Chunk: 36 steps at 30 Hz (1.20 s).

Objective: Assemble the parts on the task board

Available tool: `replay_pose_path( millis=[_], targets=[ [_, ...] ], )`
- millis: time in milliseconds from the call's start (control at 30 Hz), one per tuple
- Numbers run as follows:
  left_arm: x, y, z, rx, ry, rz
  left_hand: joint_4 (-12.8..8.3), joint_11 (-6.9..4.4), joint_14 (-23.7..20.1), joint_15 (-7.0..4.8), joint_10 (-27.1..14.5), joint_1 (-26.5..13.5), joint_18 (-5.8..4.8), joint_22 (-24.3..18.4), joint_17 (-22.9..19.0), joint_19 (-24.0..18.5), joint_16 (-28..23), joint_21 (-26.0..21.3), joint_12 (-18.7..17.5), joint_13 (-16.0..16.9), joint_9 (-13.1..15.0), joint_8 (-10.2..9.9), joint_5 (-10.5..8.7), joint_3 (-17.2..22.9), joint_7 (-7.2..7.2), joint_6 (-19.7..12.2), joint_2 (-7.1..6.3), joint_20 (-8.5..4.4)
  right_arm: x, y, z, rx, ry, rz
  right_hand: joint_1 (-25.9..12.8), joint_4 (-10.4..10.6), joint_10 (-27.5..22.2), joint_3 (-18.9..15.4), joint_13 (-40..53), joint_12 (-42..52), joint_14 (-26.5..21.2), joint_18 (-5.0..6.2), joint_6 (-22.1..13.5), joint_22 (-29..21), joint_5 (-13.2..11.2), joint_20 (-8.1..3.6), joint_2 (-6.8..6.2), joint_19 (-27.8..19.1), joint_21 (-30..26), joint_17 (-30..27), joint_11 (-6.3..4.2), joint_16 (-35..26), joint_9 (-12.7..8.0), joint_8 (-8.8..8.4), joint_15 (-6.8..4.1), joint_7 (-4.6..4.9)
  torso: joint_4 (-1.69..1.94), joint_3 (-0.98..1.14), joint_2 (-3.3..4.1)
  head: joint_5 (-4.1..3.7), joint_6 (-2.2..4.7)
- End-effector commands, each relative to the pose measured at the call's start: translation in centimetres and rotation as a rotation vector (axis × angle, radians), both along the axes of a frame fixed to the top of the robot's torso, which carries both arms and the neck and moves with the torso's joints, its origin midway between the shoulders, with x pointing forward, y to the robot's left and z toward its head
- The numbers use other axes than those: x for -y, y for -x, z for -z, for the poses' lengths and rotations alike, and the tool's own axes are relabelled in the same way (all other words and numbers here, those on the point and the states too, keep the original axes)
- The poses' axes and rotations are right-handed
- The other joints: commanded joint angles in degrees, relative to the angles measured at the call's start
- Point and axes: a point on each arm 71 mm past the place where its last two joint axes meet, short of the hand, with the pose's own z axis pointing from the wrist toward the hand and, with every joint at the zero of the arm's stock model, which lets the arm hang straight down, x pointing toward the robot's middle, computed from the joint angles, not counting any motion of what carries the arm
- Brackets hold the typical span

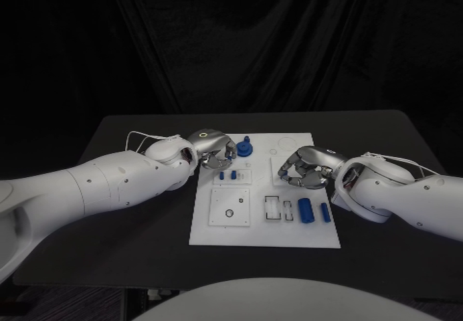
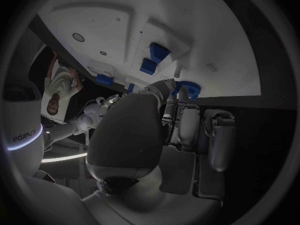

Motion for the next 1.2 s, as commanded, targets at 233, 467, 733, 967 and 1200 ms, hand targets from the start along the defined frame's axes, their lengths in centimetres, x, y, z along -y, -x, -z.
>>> replay_pose_path(
  millis=[233,467,733,967,1200],
  targets=[
    [0.01,-0.19,0.62,-0.028,-0.026,0.001,-0.05,-0.61,0.36,-0.20,1.30,-0.48,-0.36,15.09,0.04,6.13,-0.11,-0.19,0.34,-0.36,0.97,0.91,-1.56,-0.42,-0.19,1.23,0.37,-0.71,0.14,0.06,0.16,-0.010,0.009,0.012,0.02,0.06,-0.35,0.32,3.56,-0.39,2.17,0.74,0.28,7.38,0.38,-0.16,-0.06,-0.35,-0.12,-0.05,-0.07,-0.37,-0.01,0.20,-0.07,-0.03,-0.02,0.01,0.01,-0.02,0.00],
    [0.06,-0.04,0.95,-0.037,-0.028,0.003,0.29,-0.61,0.24,-0.24,1.18,-0.96,-0.36,15.09,-0.31,6.13,-0.22,-0.19,0.03,-0.67,1.42,1.10,-2.53,-0.78,-0.32,0.91,0.23,-0.86,0.13,0.05,0.17,-0.011,0.010,0.012,0.02,0.06,-0.35,0.32,3.56,-0.39,2.17,0.74,0.28,7.38,0.38,-0.16,-0.06,-0.35,-0.12,-0.05,-0.07,-0.37,-0.01,0.20,-0.07,-0.03,0.00,0.00,0.00,-0.01,0.00],
    [0.09,0.12,1.03,-0.039,-0.025,0.008,0.54,-0.59,0.13,-0.28,0.89,-1.21,-0.36,15.09,-0.53,6.13,-0.31,-0.19,-0.24,-0.87,1.55,0.89,-3.13,-0.94,-0.43,0.33,0.23,-0.95,0.12,0.06,0.17,-0.011,0.010,0.011,0.02,0.06,-0.35,0.32,3.56,-0.39,2.17,0.74,0.28,7.38,0.38,-0.16,-0.06,-0.35,-0.12,-0.05,-0.07,-0.37,-0.01,0.20,-0.07,-0.03,0.00,0.00,0.00,-0.15,0.00],
    [0.17,0.17,0.98,-0.032,-0.019,0.010,0.61,-0.59,0.08,-0.29,0.76,-1.25,-0.36,15.09,-0.64,6.13,-0.35,-0.19,-0.34,-0.94,1.62,0.94,-3.31,-0.96,-0.42,0.39,0.30,-0.98,0.13,0.06,0.17,-0.012,0.010,0.012,0.02,0.06,-0.35,0.32,3.56,-0.39,2.17,0.74,0.28,7.38,0.38,-0.16,-0.06,-0.35,-0.12,-0.05,-0.07,-0.37,-0.01,0.20,-0.07,-0.03,0.00,0.00,0.00,-0.12,0.00],
    [0.37,0.34,0.82,-0.018,-0.005,0.019,0.58,-0.60,0.04,-0.30,0.74,-1.19,-0.36,15.09,-0.72,6.13,-0.38,-0.19,-0.36,-0.96,1.64,0.94,-3.32,-0.93,-0.42,0.40,0.33,-0.99,0.14,0.06,0.17,-0.012,0.010,0.012,0.02,0.06,-0.35,0.32,3.56,-0.39,2.17,0.74,0.28,7.38,0.38,-0.16,-0.06,-0.35,-0.12,-0.05,-0.07,-0.37,-0.01,0.20,-0.07,-0.03,-0.01,0.00,0.00,-0.16,0.00]
  ],
)
